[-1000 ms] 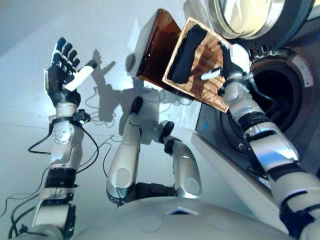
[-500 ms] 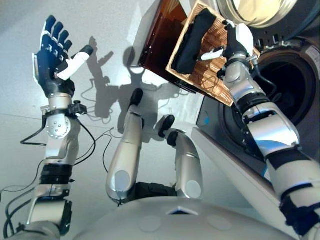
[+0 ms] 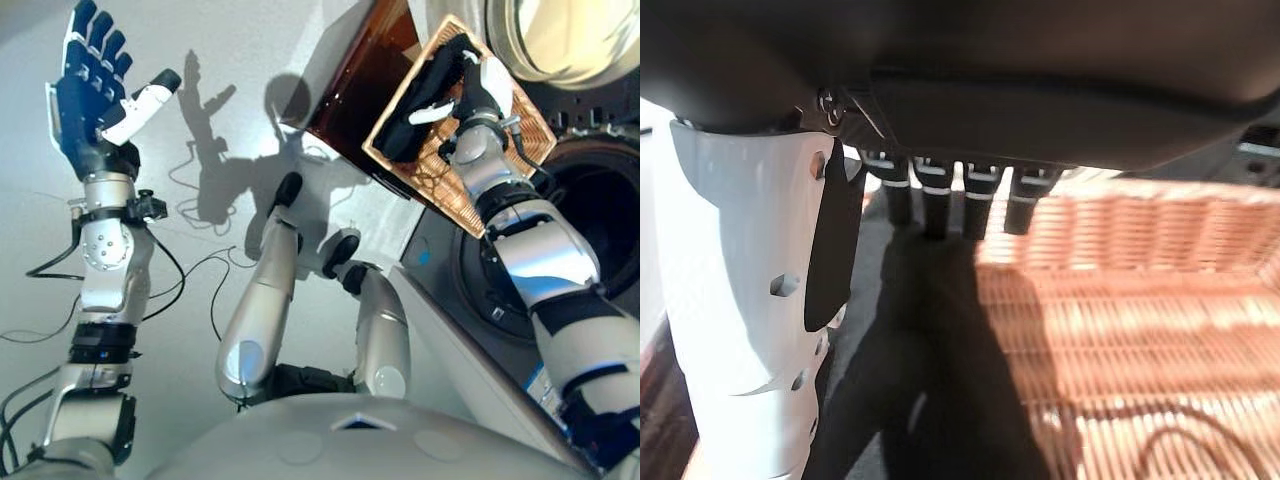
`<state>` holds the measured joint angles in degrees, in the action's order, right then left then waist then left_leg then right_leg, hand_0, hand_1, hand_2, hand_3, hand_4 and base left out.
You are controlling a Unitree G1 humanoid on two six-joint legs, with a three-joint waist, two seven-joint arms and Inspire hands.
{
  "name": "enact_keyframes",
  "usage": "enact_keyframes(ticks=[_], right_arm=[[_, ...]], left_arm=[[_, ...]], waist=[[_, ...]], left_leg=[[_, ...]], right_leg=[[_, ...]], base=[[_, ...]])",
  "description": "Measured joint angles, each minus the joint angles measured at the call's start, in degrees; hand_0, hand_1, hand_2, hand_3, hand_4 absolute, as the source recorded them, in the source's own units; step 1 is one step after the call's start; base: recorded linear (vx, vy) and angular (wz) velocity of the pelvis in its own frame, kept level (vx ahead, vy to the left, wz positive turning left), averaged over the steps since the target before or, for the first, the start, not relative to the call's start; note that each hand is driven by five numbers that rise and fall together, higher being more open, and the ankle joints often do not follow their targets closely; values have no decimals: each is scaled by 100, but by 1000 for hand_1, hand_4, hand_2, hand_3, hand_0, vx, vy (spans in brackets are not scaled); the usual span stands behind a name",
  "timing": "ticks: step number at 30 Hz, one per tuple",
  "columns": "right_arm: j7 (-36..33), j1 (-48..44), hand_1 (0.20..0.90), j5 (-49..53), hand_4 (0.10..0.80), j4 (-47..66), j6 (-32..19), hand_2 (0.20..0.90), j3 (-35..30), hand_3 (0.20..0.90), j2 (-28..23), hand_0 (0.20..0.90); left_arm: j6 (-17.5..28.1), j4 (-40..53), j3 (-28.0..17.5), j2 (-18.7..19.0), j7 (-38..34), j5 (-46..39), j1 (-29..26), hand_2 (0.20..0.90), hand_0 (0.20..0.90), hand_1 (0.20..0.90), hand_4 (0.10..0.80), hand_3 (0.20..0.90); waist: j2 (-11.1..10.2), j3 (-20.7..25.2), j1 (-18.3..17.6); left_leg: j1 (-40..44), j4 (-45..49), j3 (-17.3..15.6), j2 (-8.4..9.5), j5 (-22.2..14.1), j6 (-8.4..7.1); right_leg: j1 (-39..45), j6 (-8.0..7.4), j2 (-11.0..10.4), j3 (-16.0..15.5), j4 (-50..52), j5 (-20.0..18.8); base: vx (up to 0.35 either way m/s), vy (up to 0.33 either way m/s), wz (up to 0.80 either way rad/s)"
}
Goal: Pick up the clothes and place them into the washing machine
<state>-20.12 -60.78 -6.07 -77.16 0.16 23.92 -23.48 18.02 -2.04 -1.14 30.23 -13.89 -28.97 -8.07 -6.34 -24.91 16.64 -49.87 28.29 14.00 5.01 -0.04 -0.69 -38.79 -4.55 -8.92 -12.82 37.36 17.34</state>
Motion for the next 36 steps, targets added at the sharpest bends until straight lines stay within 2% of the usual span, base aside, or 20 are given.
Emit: enact_keyframes(ticks=[1,5,9,14,23,28,30,31,32,33,36], right_arm=[[0,-10,200,5,300,-35,15,200,-3,200,0,200],[-5,-126,200,7,300,-154,123,200,-106,200,-35,200],[-9,-276,200,50,300,-202,124,200,-178,200,-122,200],[1,-273,200,52,300,-259,236,200,-194,200,-130,200],[-6,-274,200,167,300,-277,244,200,-418,200,-137,200],[-22,-184,200,400,300,-236,239,200,-574,200,-120,200],[-151,115,200,515,300,122,190,200,-815,200,-156,200],[-260,395,200,679,300,454,-20,200,-1088,200,-155,200],[-274,509,200,769,300,574,-80,200,-1269,200,-136,200],[-340,568,200,921,300,513,-74,200,-1295,200,-127,200],[-392,1074,200,1617,300,690,-171,200,-1928,200,-18,200]], left_arm=[[0,0,0,0,0,0,4,900,900,900,800,900],[0,0,26,1,7,2,10,900,900,900,800,900],[0,1,99,4,-1,2,-131,900,900,900,800,900],[-1,14,162,4,-5,6,-11,900,900,900,800,900],[-2,15,175,6,12,123,13,900,900,900,800,900],[0,13,198,10,24,121,60,900,900,900,800,900],[4,21,205,3,30,122,108,900,900,900,800,900],[1,16,200,15,34,122,179,900,900,900,800,900],[-3,9,204,16,39,120,225,900,900,900,800,900],[-3,7,208,17,51,121,296,900,900,900,800,900],[-13,-34,208,-1,185,114,430,900,900,900,800,900]], waist=[[1,0,1],[27,8,-13],[142,-14,-1],[297,14,-6],[378,30,-16],[414,9,-39],[422,42,-134],[428,59,-185],[427,65,-156],[439,84,-213],[451,89,-413]], left_leg=[[0,-8,0,8,1,-1],[-108,70,-13,77,1,-2],[-274,169,-20,106,6,-6],[-276,171,-45,177,23,-23],[-223,76,-54,144,116,-14],[493,-446,-123,72,298,20],[736,-614,-178,33,351,40],[891,-760,-271,-39,362,23],[986,-869,-299,-45,392,16],[1087,-984,-350,-44,436,29],[1474,-1283,-440,-55,574,102]], right_leg=[[-8,2,-11,-5,21,10],[-175,6,-75,20,226,95],[-374,25,-116,30,435,144],[-484,31,-218,100,619,226],[-476,65,-222,101,613,251],[119,39,-181,159,216,113],[282,30,-153,211,77,61],[393,43,-128,249,-65,-18],[458,23,-108,301,-115,-66],[489,6,-105,395,-173,-112],[814,-52,-114,464,-419,-219]], base=[[-5,19,7],[-19,14,3],[-29,13,4],[-7,8,2],[9,-8,1],[-17,17,-9],[-74,91,-15],[33,53,-27],[37,40,-37],[44,46,-27],[47,35,-17]])
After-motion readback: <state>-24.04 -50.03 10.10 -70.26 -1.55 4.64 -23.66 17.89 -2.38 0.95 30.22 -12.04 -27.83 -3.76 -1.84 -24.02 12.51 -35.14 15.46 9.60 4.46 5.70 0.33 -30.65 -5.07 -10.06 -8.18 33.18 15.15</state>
